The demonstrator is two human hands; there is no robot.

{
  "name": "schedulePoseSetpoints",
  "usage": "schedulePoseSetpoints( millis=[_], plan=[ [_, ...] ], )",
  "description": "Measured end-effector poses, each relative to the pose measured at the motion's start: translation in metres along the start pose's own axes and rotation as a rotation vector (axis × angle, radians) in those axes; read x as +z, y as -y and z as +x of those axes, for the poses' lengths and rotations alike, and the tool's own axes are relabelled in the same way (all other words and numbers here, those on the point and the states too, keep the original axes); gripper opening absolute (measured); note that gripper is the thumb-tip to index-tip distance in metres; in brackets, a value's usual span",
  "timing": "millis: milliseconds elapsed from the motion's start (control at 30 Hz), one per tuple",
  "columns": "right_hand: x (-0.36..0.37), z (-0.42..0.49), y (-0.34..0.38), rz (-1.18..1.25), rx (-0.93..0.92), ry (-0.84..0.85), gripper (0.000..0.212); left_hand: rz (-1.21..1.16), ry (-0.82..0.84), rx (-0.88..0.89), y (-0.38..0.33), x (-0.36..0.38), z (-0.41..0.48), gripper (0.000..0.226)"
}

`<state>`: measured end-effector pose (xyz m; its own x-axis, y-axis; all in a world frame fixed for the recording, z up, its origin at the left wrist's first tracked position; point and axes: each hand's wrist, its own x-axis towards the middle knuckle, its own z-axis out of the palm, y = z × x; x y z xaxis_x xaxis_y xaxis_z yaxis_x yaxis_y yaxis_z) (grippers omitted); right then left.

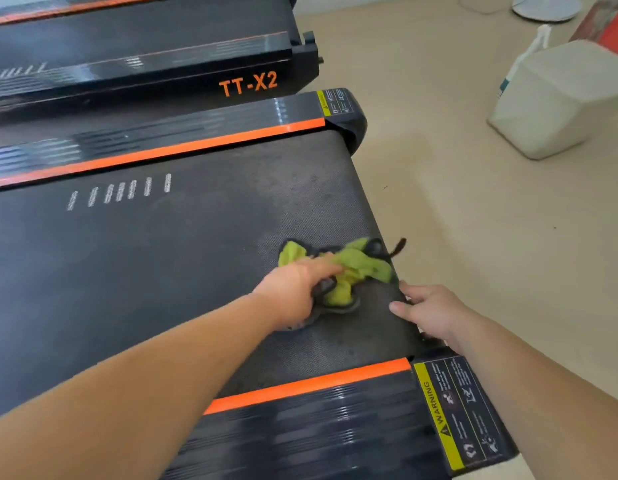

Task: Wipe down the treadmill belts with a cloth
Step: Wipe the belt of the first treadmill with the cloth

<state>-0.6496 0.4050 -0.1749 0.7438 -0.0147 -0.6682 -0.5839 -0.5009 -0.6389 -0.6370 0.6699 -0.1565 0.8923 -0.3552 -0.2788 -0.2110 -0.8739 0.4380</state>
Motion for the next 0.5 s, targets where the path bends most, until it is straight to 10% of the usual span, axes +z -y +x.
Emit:
schedulePoseSetpoints(
  millis=[100,333,500],
  plan=[
    [-0.003,-0.006,0.003,-0.021,0.014,0.014,0.048,-0.128,-0.332,-0.327,-0.018,0.017,-0.003,0.054],
    [-0.019,-0.002,0.005,0.28,0.239,-0.036,0.034,-0.05,0.08,0.291,-0.069,0.037,-0.021,0.067],
    [-0.009,0.0,0.006,0.342,0.267,-0.181,0.032,-0.085,-0.206,-0.044,-0.068,0.021,0.029,0.062]
  ],
)
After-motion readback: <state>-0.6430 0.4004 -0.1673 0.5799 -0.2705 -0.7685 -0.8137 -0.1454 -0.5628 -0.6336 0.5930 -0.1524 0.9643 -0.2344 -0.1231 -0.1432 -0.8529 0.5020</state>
